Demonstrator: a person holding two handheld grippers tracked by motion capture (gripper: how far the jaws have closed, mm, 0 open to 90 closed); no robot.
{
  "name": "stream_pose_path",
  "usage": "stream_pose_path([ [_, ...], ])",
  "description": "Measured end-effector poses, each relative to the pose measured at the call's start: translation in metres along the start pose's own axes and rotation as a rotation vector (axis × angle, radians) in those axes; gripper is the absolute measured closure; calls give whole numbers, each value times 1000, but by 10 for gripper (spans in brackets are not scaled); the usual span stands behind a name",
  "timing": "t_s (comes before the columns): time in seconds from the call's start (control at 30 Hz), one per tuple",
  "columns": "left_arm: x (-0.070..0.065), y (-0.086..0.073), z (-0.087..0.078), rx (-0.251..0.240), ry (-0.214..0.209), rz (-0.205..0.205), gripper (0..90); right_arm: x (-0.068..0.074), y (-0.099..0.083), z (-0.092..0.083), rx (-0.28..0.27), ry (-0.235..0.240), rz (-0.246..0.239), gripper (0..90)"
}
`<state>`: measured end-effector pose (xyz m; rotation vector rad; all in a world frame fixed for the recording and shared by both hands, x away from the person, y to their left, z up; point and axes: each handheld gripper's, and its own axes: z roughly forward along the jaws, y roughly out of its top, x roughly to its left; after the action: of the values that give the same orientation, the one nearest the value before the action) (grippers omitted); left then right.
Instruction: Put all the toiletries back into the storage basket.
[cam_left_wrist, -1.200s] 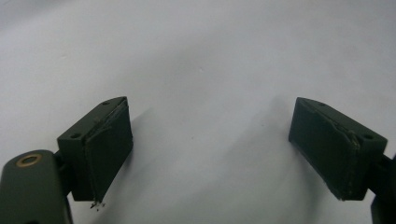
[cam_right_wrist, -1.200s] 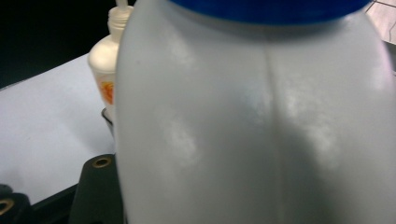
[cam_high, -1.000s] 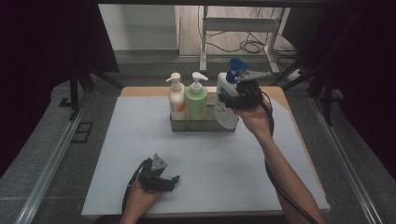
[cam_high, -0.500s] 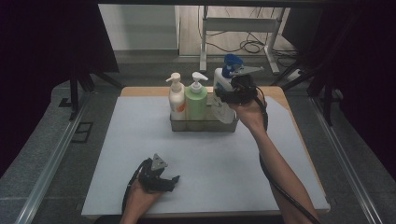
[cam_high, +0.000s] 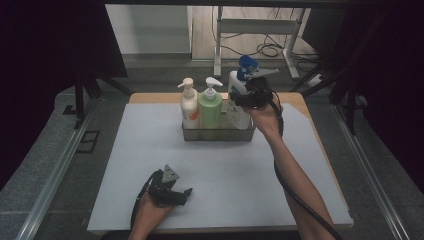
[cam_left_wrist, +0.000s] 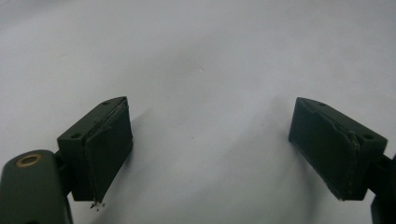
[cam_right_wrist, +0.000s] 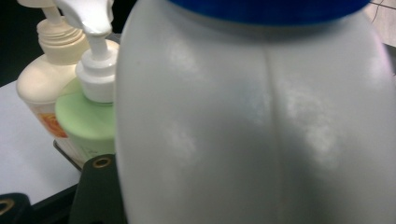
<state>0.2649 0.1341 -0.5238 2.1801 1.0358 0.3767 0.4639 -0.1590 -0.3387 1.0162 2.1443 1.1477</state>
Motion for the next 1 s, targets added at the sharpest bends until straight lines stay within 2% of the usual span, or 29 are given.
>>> stream_pose_path([
  [0.53, 0, 0, 0, 3, 0, 4, 133, -5, 2, 19, -4, -21, 9, 381],
  [1.0, 0, 0, 0, 4, 0, 2, 133, -1, 1, 41, 3, -30, -4, 381],
])
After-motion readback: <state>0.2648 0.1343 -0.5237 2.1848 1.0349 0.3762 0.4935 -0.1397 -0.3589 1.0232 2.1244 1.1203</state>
